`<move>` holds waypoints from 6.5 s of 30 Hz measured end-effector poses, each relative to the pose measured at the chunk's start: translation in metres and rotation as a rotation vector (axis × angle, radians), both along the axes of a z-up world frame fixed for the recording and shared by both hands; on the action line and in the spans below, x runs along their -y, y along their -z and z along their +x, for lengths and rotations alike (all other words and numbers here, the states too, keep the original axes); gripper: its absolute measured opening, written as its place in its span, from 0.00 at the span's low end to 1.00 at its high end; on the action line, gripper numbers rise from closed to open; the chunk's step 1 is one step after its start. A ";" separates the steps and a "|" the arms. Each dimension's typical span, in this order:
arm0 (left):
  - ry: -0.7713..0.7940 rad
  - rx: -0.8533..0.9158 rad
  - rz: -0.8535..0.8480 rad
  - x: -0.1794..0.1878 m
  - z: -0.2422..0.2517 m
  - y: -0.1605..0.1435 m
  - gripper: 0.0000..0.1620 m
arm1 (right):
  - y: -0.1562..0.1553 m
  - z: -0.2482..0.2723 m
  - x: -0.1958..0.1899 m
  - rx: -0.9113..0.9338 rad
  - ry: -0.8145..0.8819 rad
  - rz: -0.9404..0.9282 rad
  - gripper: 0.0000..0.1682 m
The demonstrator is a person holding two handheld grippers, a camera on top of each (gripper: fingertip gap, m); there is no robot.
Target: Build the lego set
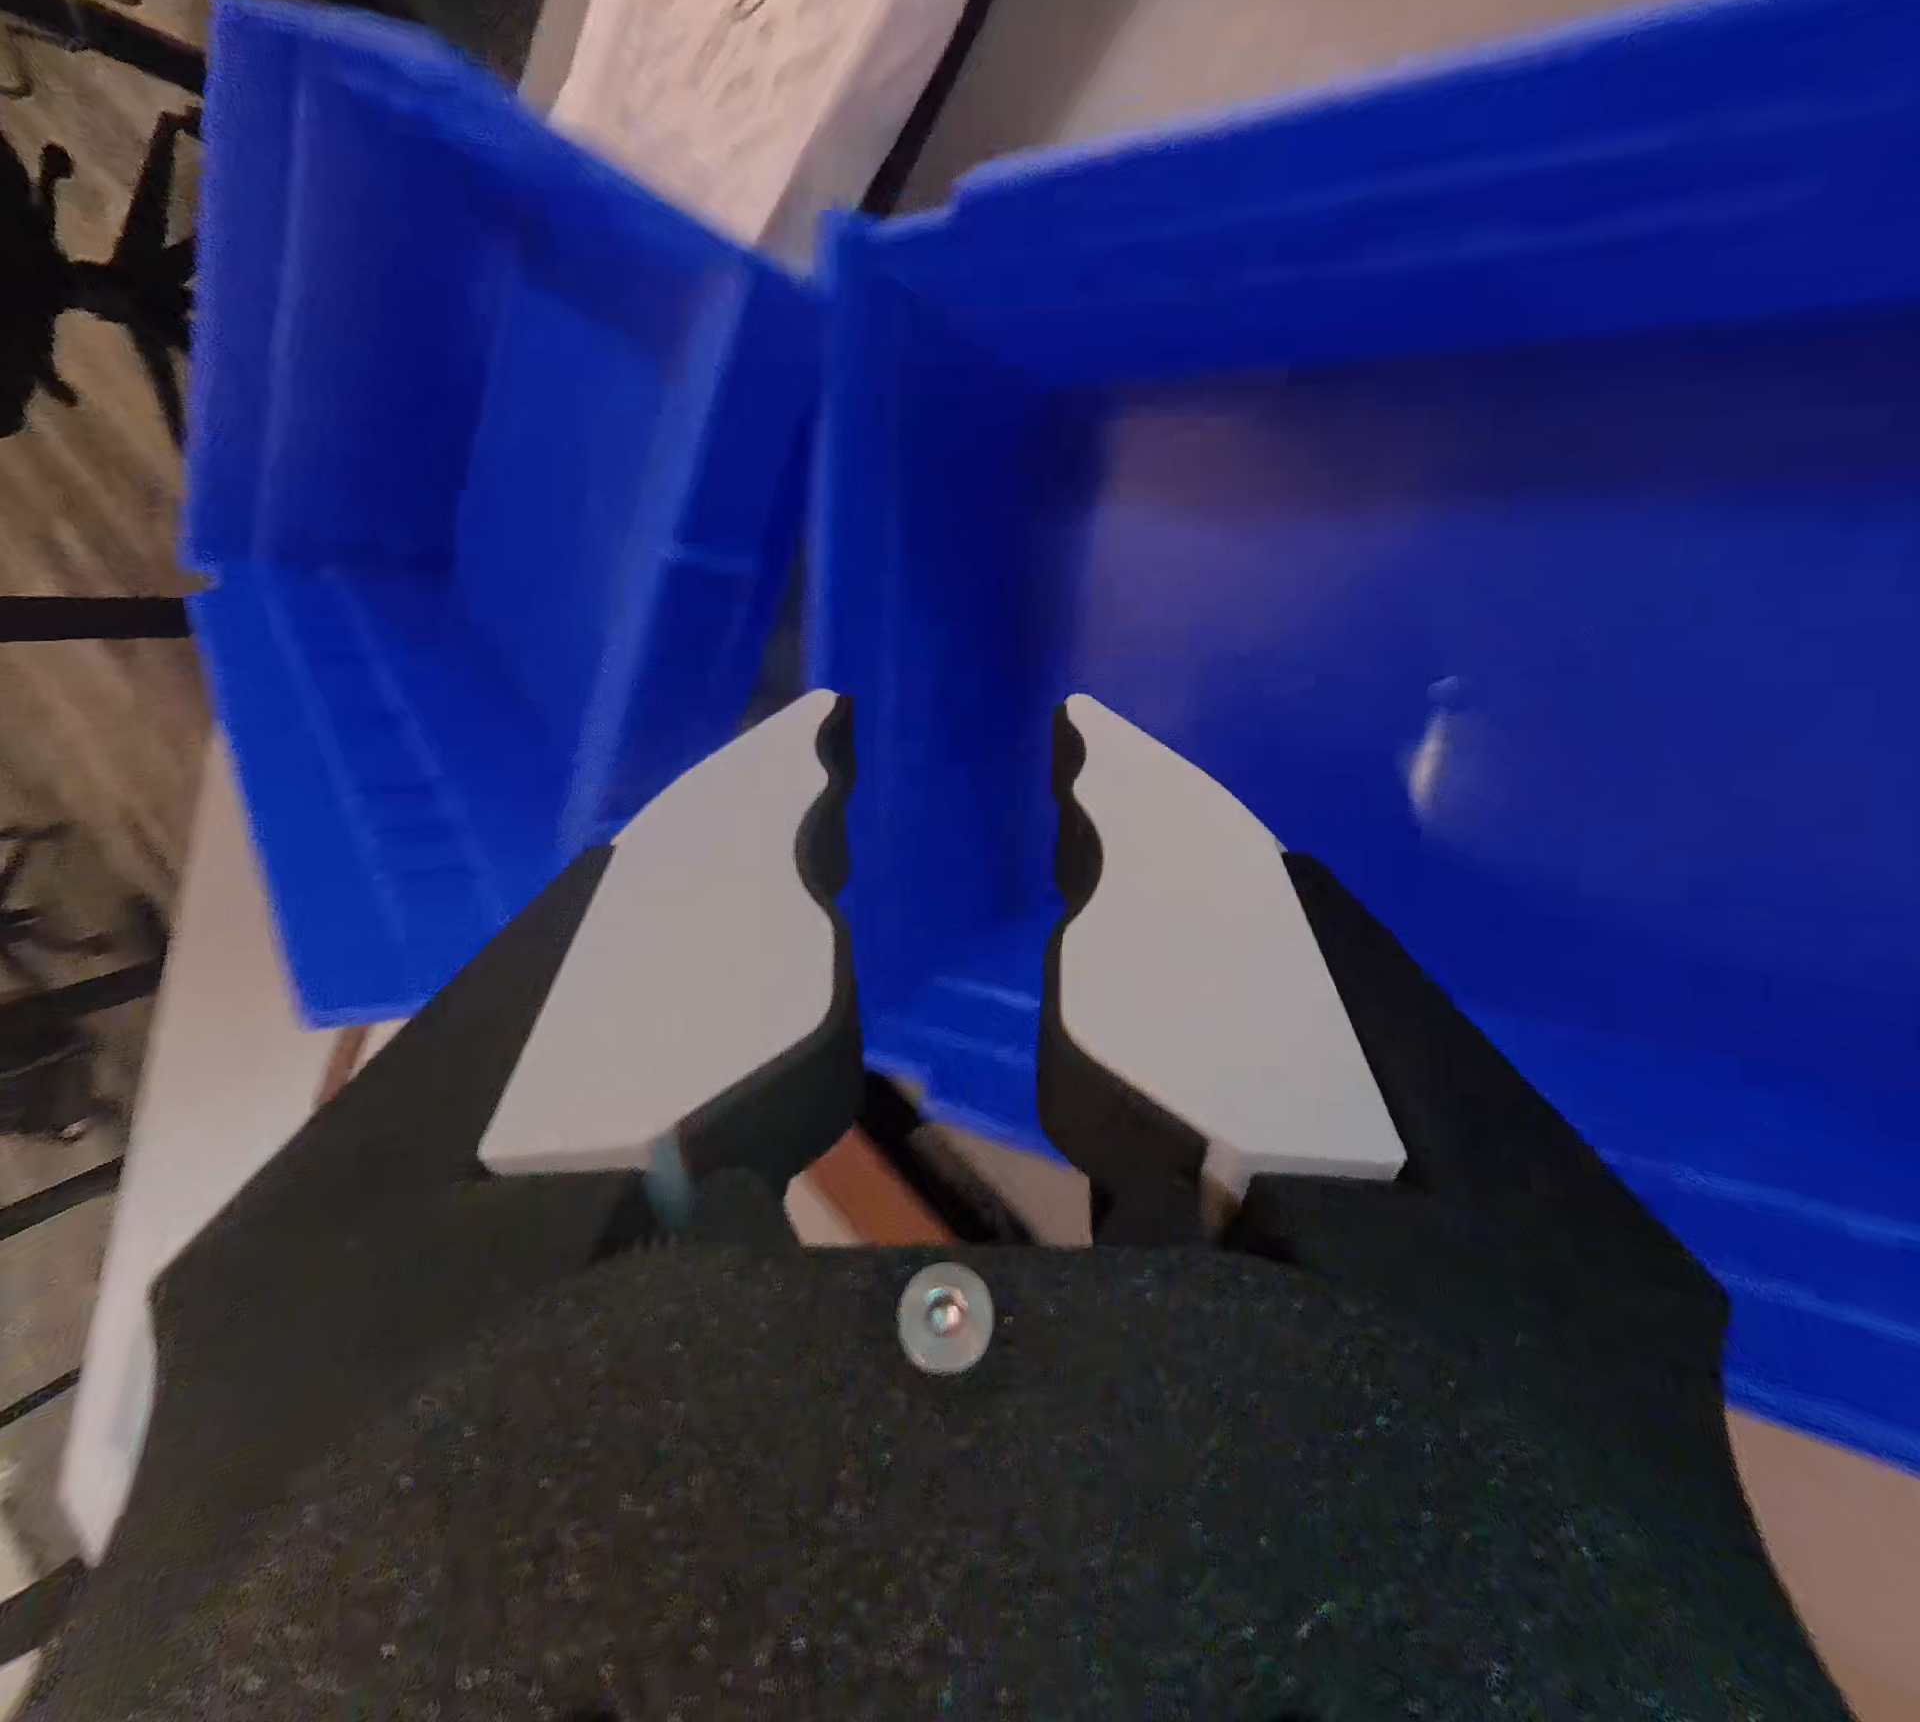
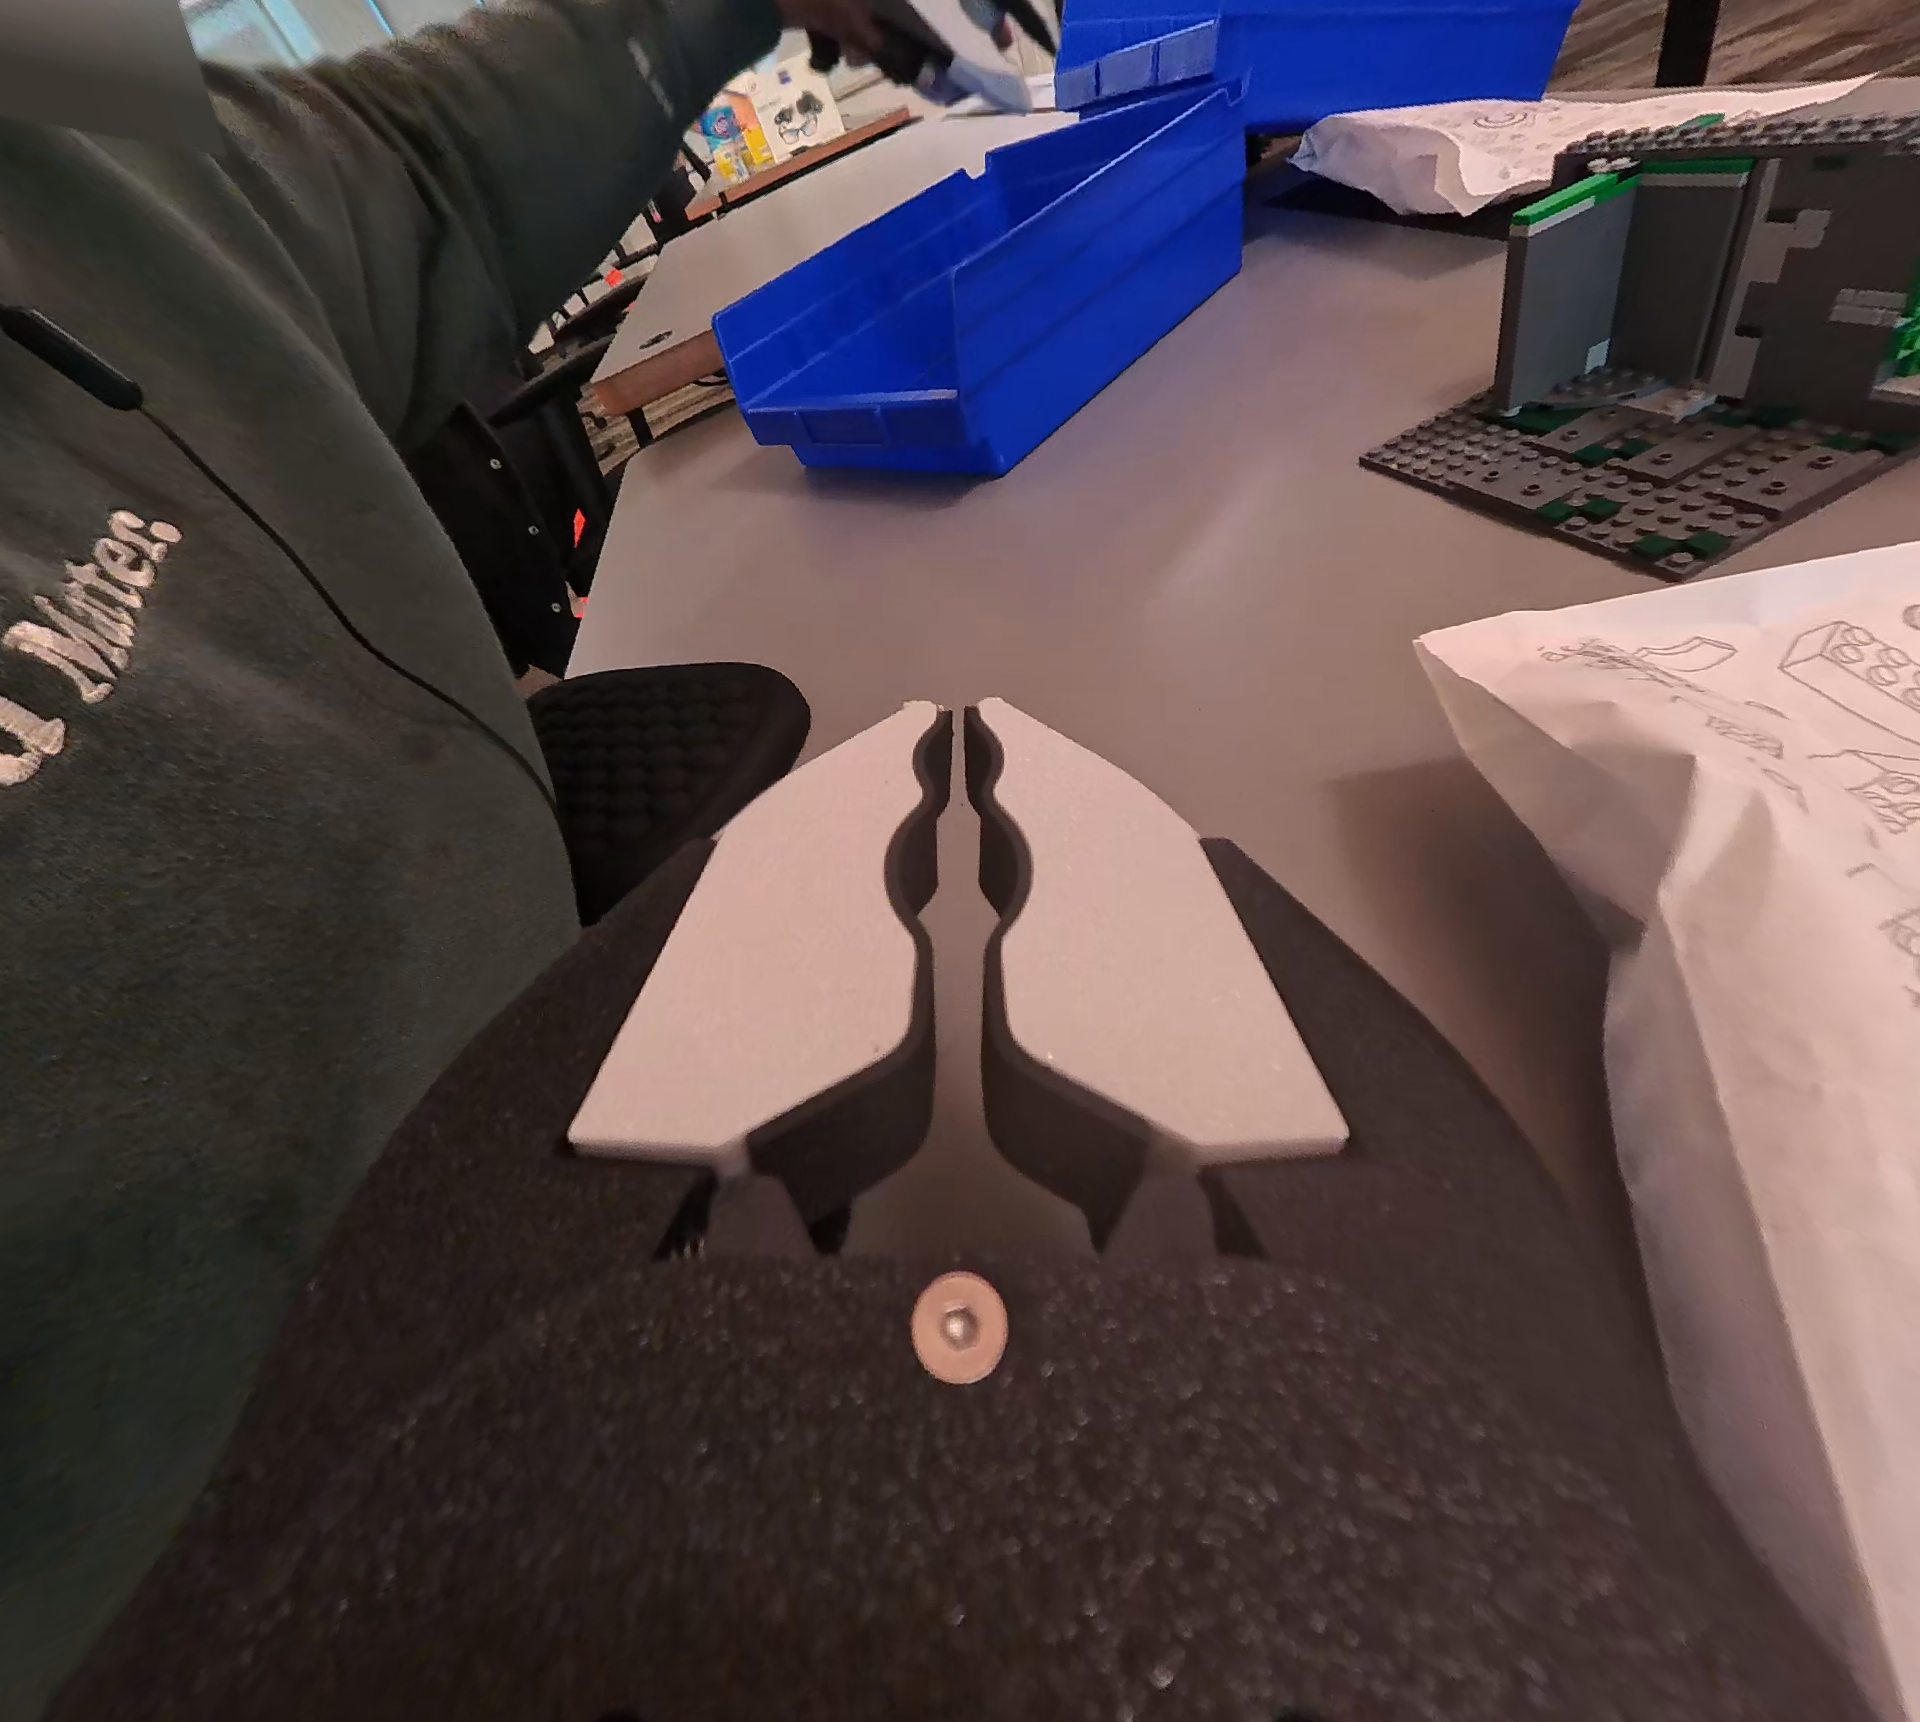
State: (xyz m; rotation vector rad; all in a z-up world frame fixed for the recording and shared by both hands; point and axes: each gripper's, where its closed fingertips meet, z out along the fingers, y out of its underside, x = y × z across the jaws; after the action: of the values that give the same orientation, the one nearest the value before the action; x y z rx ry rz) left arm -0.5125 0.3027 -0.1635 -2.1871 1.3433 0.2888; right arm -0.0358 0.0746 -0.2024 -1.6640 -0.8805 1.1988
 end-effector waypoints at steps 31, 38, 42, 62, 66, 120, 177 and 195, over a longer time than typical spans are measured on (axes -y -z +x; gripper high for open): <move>0.129 -0.184 -0.302 0.232 0.100 0.123 0.14 | -0.021 0.003 0.019 -0.084 -0.059 0.045 0.01; 0.092 -0.166 -0.266 0.232 0.109 0.122 0.14 | -0.022 0.002 0.021 -0.080 -0.060 0.052 0.01; 0.063 -0.147 -0.224 0.223 0.133 0.122 0.14 | -0.022 0.001 0.020 -0.081 -0.059 0.052 0.01; -0.311 -0.050 -0.115 0.163 0.186 0.121 0.16 | -0.030 0.003 0.025 -0.100 -0.063 0.073 0.01; -0.311 -0.041 -0.112 0.163 0.186 0.121 0.16 | -0.032 0.003 0.027 -0.103 -0.066 0.081 0.01; -0.476 1.012 0.831 -0.100 0.313 -0.169 0.00 | -0.008 0.064 -0.058 0.155 0.541 0.262 0.00; -0.462 0.892 0.741 -0.130 0.331 -0.135 0.00 | -0.009 0.070 -0.053 0.145 0.521 0.241 0.00; -0.554 0.892 0.637 -0.101 0.315 -0.063 0.00 | -0.010 0.065 -0.048 0.142 0.499 0.246 0.00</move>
State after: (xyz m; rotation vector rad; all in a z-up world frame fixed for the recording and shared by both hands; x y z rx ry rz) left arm -0.1974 0.4034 -0.1001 -1.7215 0.1123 -0.0714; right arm 0.0292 0.1225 -0.1926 -1.6482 -0.6137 0.6150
